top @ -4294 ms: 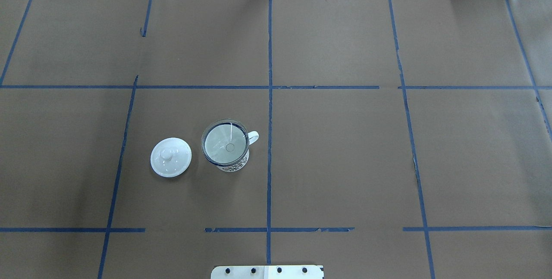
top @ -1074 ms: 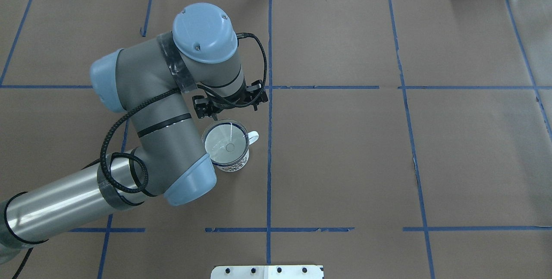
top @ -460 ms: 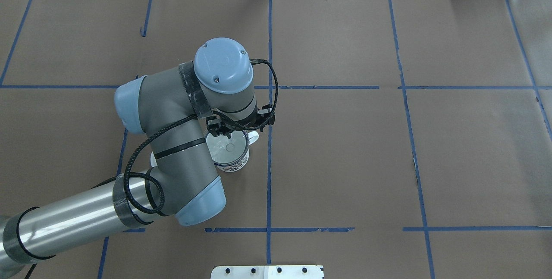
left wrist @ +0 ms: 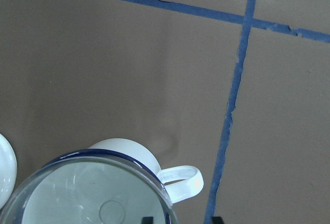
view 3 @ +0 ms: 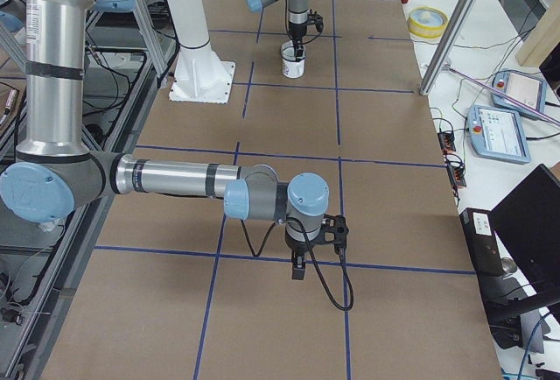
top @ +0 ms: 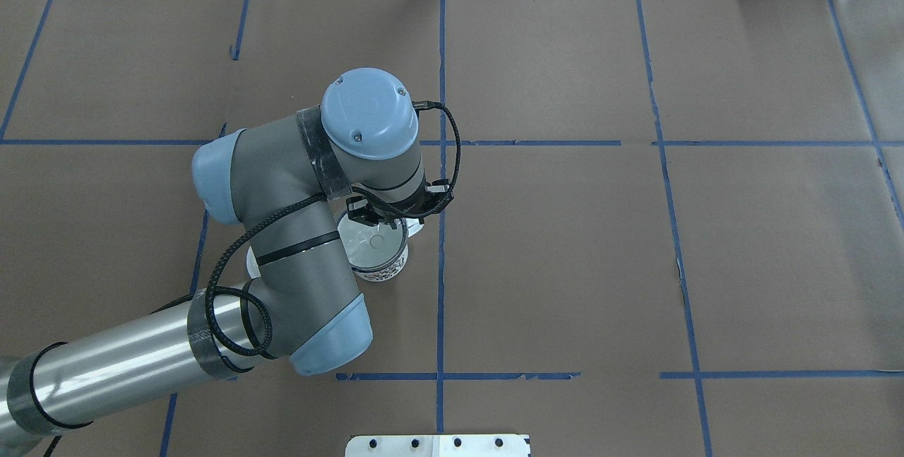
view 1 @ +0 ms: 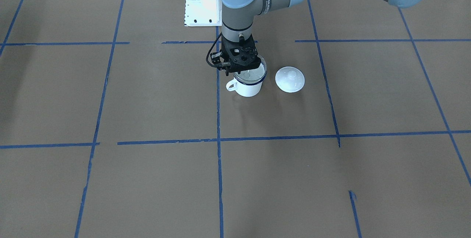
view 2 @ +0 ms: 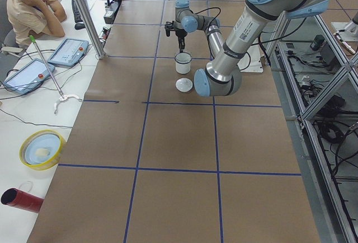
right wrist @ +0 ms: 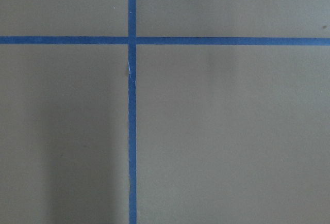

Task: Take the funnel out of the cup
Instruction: 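Lower the left gripper and close it on the funnel stem, then lift the clear funnel out of the mug with the left gripper, then set the funnel down farther from the robot and open the left gripper, then move the left gripper down over the white lid, then close the left gripper on the white lid's knob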

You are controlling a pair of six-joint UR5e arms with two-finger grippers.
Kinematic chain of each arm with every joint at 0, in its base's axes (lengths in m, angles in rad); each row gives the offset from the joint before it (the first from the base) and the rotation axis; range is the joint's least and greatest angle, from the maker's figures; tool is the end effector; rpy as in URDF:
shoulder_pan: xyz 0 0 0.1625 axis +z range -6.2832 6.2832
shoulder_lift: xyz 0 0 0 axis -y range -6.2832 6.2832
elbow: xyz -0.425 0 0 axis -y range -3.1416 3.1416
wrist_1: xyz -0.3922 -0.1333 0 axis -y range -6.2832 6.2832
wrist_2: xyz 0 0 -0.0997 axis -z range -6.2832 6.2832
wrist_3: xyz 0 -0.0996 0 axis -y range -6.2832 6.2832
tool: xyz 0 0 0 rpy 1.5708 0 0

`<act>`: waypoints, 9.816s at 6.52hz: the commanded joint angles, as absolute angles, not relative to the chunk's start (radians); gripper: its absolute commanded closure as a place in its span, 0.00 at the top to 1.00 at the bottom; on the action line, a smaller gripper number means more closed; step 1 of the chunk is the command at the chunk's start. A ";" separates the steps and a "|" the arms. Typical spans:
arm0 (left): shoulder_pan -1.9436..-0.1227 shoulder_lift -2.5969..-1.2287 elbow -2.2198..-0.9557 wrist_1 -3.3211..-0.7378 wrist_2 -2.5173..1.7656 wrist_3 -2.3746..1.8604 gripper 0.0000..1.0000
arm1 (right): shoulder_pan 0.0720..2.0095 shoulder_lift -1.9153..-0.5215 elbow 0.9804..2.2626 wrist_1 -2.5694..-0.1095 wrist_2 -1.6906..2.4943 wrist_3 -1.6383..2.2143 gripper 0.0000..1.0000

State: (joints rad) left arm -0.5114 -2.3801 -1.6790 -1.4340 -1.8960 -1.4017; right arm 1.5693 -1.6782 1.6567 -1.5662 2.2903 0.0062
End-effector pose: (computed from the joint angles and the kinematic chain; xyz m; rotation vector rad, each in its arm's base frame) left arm 0.5462 -0.4229 0.1412 -0.0326 0.8331 -0.1954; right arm 0.0670 -0.4451 0.6701 -0.0189 -0.7194 0.0106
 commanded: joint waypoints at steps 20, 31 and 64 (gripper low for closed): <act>-0.802 -2.224 -1.202 -2.486 -1.378 -2.379 0.00 | 1.569 -1.678 1.657 -1.566 2.290 0.006 1.00; -0.776 -2.131 -1.366 -2.455 -1.457 -2.046 1.00 | 1.569 -1.678 1.657 -1.566 2.290 0.006 1.00; -0.552 -1.917 -1.841 -1.703 -1.852 -1.247 0.95 | 1.569 -1.678 1.657 -1.566 2.290 0.006 1.00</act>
